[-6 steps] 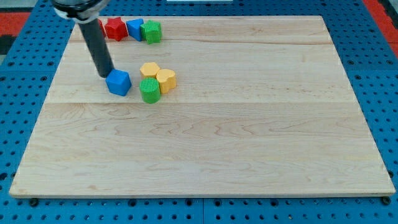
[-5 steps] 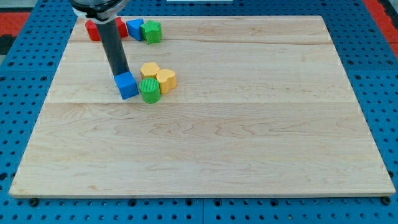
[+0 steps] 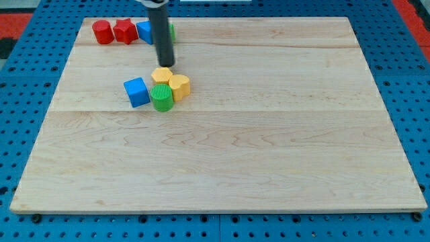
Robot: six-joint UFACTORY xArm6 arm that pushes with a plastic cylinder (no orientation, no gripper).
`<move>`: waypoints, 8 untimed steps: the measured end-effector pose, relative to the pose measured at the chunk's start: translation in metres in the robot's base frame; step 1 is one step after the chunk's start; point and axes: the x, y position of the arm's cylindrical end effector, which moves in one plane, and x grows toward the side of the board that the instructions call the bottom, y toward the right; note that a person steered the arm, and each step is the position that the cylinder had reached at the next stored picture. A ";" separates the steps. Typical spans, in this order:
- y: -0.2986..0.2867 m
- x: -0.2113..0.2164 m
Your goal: Push the red star towards the center of the board
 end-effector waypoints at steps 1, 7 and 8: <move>0.002 0.020; -0.168 -0.040; -0.215 -0.056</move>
